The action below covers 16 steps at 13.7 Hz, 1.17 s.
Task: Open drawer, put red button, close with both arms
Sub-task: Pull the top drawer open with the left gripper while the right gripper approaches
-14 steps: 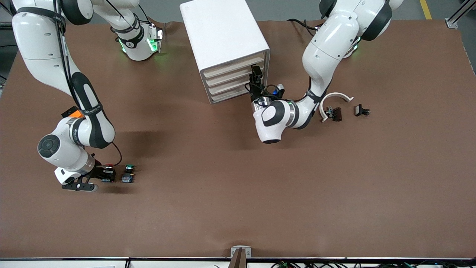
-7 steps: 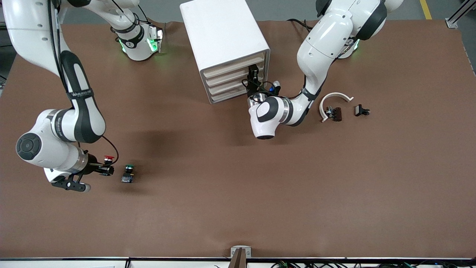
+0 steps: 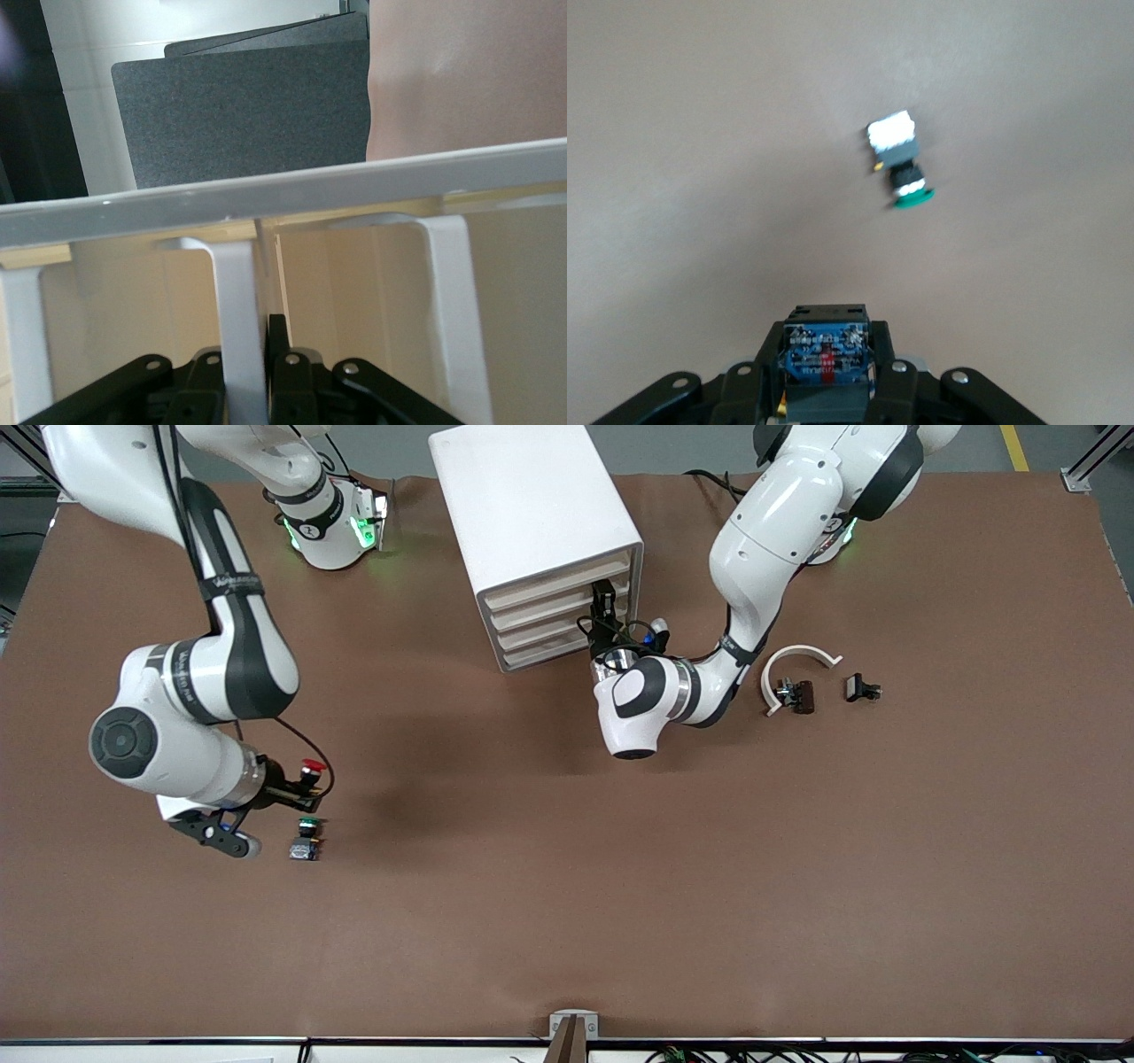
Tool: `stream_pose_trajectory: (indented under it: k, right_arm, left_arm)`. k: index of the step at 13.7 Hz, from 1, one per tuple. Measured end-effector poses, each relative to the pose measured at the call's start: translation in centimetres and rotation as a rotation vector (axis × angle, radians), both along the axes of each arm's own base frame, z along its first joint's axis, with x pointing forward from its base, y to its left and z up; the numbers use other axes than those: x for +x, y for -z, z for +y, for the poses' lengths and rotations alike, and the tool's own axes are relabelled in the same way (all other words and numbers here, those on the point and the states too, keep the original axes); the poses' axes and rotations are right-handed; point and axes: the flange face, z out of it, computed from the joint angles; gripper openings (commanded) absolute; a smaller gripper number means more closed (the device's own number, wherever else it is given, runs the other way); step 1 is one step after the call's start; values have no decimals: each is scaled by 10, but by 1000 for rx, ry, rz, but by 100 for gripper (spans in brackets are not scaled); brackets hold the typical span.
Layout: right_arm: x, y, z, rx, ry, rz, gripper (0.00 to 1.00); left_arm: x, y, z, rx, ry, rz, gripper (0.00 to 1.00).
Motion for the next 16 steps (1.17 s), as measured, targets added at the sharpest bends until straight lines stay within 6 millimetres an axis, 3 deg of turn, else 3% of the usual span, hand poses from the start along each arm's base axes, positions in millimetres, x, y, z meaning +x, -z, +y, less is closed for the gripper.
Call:
stream_pose_trajectory:
  k: [6,9,13,16]
  right_arm:
    - [-30,-32,84,-20,116,3,0]
    - [-46,-47,121,-33,172,13,0]
    - [-86,-77,200,-67,268,33,0]
    - [-121,-85,255,-82,332,16,0]
  left_arm:
    - [39,-2,30,10,-76,-24,5]
    - [69,-6,51,4,-145,-48,7]
    - [98,-9,75,-8,-225,-66,9]
    - [109,-8,83,-18,-271,-76,14]
